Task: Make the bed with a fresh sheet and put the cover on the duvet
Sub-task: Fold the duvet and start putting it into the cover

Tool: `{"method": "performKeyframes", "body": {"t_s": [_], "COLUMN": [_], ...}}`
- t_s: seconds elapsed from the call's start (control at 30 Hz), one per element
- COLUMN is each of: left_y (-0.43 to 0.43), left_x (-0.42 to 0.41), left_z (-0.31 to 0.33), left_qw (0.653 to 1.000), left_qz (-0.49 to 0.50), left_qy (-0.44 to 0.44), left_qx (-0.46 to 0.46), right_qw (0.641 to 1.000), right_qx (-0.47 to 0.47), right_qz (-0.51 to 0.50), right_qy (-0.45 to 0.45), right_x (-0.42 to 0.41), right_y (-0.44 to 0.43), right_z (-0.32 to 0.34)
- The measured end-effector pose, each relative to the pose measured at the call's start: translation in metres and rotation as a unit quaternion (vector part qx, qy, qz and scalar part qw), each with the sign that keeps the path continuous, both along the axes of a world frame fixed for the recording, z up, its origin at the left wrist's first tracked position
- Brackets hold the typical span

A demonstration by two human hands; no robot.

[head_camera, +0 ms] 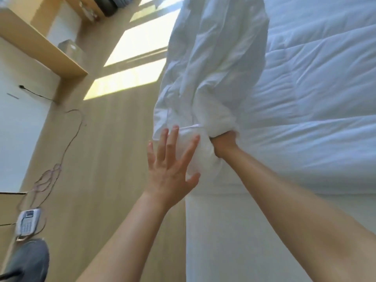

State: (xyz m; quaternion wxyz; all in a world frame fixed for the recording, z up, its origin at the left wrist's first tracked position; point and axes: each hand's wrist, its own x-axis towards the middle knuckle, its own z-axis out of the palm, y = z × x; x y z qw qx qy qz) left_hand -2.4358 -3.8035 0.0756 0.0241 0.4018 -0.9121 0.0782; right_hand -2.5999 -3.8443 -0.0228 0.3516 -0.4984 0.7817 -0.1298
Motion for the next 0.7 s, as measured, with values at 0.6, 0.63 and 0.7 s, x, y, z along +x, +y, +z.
{"method": "performKeyframes", "body": {"t_s": [0.6, 0.63, 0.7], "left_y": [-0.208, -0.213, -0.224], "left_x": [0.195, 0.194, 0.192], "left_z": [-0.069, -0.064, -0.05], "left_qw": [0.93, 0.912, 0.886], "left_qz": [-0.057, -0.05, -0.062], "left_qy": [0.111, 0.138, 0.181], "left_qx": [0.346, 0.384, 0.423], "right_qw": [0.809, 0.777, 0.68], "right_qx": [-0.193, -0.202, -0.141], "right_qz": [-0.415, -0.511, -0.698], "right_qy": [-0.369, -0.308, -0.176], "right_x": [0.27, 0.269, 0.258], "right_y": [-0.033, -0.021, 0.0], "right_z": [0.013, 0.013, 0.003]}}
